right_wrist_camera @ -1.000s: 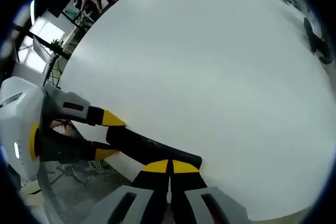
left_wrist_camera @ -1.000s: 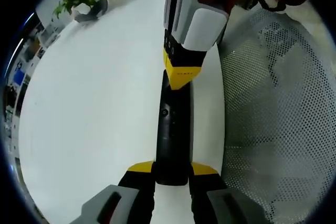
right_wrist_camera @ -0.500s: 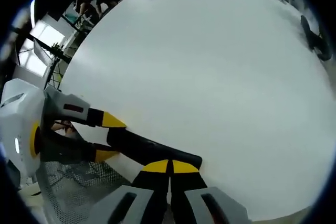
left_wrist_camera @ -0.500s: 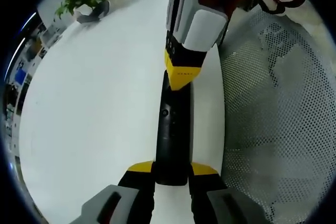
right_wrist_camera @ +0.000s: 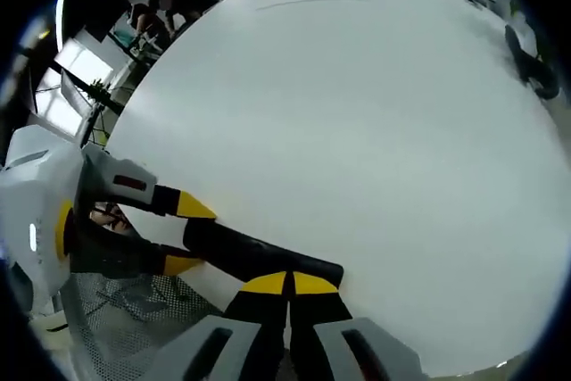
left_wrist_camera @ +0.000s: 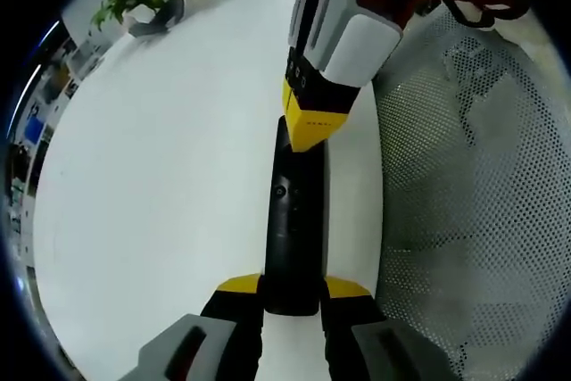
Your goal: Press the specified remote control buttons in sequence, fully releasing each button before pressing the next.
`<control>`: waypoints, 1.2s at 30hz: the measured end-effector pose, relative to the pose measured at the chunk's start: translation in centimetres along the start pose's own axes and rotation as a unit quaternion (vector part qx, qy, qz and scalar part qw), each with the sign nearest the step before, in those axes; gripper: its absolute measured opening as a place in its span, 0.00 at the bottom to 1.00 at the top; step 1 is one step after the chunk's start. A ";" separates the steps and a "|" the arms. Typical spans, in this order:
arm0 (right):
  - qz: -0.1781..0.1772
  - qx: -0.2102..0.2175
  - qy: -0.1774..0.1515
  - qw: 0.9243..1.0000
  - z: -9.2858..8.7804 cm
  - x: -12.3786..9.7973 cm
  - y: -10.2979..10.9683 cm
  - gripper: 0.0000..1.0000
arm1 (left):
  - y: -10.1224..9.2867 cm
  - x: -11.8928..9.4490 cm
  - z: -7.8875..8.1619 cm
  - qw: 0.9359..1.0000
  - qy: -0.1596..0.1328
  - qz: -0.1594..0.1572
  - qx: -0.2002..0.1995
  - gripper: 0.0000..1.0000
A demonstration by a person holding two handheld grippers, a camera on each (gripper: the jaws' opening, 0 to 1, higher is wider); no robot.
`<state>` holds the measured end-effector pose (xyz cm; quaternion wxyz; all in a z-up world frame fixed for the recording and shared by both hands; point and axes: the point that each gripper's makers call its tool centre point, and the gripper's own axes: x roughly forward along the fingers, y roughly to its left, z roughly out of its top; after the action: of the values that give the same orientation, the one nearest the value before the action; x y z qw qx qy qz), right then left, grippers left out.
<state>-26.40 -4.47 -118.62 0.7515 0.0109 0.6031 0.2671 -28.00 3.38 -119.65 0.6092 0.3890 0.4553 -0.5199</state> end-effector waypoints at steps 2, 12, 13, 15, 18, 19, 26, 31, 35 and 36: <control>0.003 0.004 0.008 1.000 0.0 0.0 0.0 0.00 | 0.0 0.0 0.0 1.000 0.001 -0.001 0.000 0.24; -0.003 -0.021 0.026 0.999 0.3 0.0 0.4 0.00 | 0.1 0.0 0.0 1.000 -0.005 -0.003 0.000 0.24; -0.002 -0.019 0.026 0.999 0.3 0.0 0.4 0.00 | 0.1 0.0 0.0 1.000 -0.005 -0.003 0.000 0.24; -0.002 -0.020 0.024 1.000 0.5 0.0 0.4 0.00 | 0.1 0.0 0.0 1.000 -0.005 -0.003 0.000 0.24; -0.003 -0.022 0.019 1.000 0.9 0.0 0.3 0.00 | 0.1 0.0 0.0 1.000 -0.003 -0.004 0.001 0.24; -0.002 -0.022 0.018 1.000 1.1 0.1 0.3 0.00 | 0.1 0.0 0.0 1.000 -0.002 -0.004 0.000 0.24; 0.001 -0.022 0.025 0.999 1.2 0.5 0.5 0.00 | 0.2 0.0 0.0 1.000 -0.002 -0.003 -0.002 0.24; -0.001 -0.026 0.027 0.999 1.2 0.6 0.5 0.00 | 0.2 0.0 0.1 1.000 -0.001 -0.004 0.000 0.24; -0.005 -0.029 0.028 0.999 1.2 0.7 0.4 0.00 | 0.1 0.0 0.1 1.000 -0.001 -0.005 0.000 0.24; -0.007 -0.031 0.029 0.999 1.1 0.7 0.5 0.00 | 0.1 0.0 0.1 1.000 -0.002 -0.005 0.000 0.24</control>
<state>-25.44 -3.44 -118.75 0.7358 -0.0246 0.6157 0.2810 -27.86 3.34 -119.66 0.6074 0.3858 0.4562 -0.5235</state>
